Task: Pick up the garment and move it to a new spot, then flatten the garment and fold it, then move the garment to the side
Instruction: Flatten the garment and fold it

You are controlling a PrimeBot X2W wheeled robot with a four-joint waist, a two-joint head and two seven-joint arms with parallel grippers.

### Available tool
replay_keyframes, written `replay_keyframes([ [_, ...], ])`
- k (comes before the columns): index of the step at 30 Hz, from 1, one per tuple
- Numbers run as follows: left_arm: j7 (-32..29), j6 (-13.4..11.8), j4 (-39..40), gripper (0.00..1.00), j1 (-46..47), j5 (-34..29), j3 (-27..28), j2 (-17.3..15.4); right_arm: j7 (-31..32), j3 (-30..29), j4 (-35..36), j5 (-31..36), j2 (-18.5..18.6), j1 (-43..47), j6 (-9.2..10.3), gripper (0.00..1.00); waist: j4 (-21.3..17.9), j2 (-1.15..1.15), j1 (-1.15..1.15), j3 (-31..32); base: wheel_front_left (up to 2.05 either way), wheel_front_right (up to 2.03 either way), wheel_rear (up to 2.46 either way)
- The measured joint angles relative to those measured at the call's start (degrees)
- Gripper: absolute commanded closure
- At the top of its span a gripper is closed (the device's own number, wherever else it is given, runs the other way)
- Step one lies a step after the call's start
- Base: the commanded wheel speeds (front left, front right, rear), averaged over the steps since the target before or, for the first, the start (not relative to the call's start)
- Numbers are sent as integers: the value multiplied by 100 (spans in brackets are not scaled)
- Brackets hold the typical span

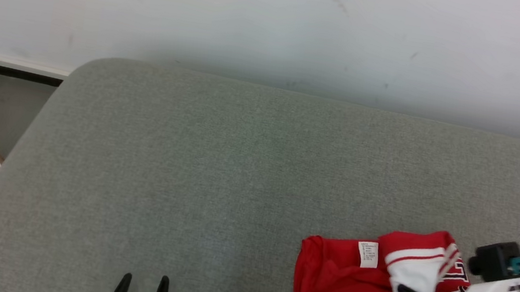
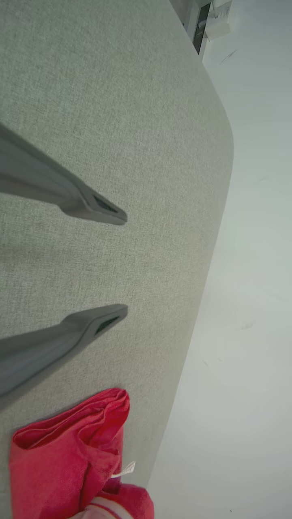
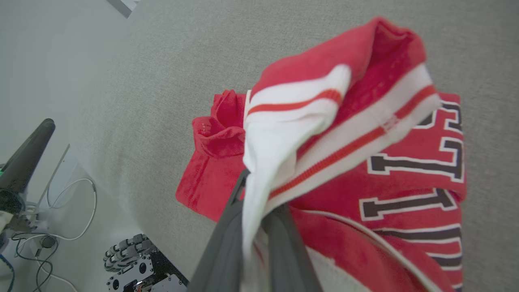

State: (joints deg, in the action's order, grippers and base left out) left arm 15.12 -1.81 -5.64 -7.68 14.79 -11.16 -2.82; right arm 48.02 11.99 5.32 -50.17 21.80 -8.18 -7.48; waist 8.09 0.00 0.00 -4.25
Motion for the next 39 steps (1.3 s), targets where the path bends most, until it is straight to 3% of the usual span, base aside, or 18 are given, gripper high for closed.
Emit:
replay_keyframes([
  [6,0,-10,-97,0,19,19,-136,0,-186,229,-445,688,-931,-138,0,100,130,0,0,-30,0,0,0],
  [10,0,-25,-154,0,7,33,-191,1,-326,252,-682,1004,-1273,-221,0,100,211,0,0,-38,0,0,0],
  [11,0,-27,-157,0,5,43,-194,0,-387,246,-722,1091,-1327,-232,0,93,224,0,0,-45,0,0,0],
  [12,0,-34,-164,0,4,53,-198,0,-465,196,-771,1182,-1400,-233,0,67,235,0,0,-54,0,0,0],
  [14,0,-58,-164,0,4,65,-198,0,-565,198,-836,1263,-1494,-253,0,0,245,0,0,-56,0,0,0],
  [22,0,-67,-145,0,-53,48,-94,1,-1272,141,-256,730,-1838,-255,0,0,94,0,0,7,0,0,0],
  [25,0,-64,-105,0,-91,-12,-20,1,-1727,129,109,928,-1834,-250,0,0,-37,0,0,31,0,0,0],
  [32,0,1,-53,0,-128,-103,174,1,-3110,11,357,1912,-1084,47,0,0,-303,0,0,182,0,0,0],
  [39,0,5,26,0,-202,-111,319,0,-4555,-613,-257,2709,-494,583,-3,0,-508,0,0,367,0,0,0],
])
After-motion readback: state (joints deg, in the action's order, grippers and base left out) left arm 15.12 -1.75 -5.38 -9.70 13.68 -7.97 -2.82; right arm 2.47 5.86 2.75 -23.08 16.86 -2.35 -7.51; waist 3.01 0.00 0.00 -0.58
